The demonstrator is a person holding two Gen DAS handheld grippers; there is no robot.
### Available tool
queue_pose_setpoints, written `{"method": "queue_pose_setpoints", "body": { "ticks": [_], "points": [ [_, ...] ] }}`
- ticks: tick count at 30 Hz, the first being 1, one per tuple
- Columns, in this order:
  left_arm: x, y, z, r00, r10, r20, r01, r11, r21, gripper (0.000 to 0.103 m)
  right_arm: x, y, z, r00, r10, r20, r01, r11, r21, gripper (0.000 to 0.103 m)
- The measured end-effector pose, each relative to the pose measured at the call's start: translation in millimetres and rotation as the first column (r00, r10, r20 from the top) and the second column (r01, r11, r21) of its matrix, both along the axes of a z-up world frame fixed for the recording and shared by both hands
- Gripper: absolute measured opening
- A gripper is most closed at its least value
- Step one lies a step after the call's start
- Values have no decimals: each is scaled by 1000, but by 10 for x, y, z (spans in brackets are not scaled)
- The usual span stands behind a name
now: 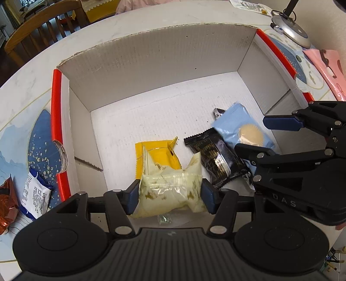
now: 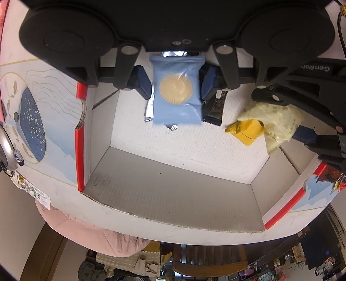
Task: Organize snacks
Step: 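Lower both grippers into the box and open them to release the snacks, then move both grippers back over the remaining snacks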
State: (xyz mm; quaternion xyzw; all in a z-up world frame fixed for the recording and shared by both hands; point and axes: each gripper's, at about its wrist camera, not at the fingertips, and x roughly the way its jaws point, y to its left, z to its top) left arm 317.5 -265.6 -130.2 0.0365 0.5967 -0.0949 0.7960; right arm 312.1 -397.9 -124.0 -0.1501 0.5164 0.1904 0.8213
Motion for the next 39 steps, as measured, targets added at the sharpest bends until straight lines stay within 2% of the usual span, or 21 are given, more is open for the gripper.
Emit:
{"method": "queue_pose_setpoints", "body": {
  "ticks": [7,20,29,35,39],
  "points": [
    [-116,78,143,999,5,39,-3,999,-48,58,-96,-27,179,999,-16,30,15,999,33,55],
    [-488,308,638,984,11,179,9,994,-107,58,-400,-55,659,995,-50,85,38,990,138,63],
    [-798,642,928,967,30,254,7,990,-143,58,-681,155,966,989,-37,140,8,980,200,73],
    [-1014,931,1078,953,42,299,5,988,-155,59,-895,405,1134,984,-20,176,-25,968,250,82],
    [-1162,1151,1139,944,52,327,0,988,-157,61,-1018,609,1203,982,-4,189,-52,956,289,84]
  ]
}}
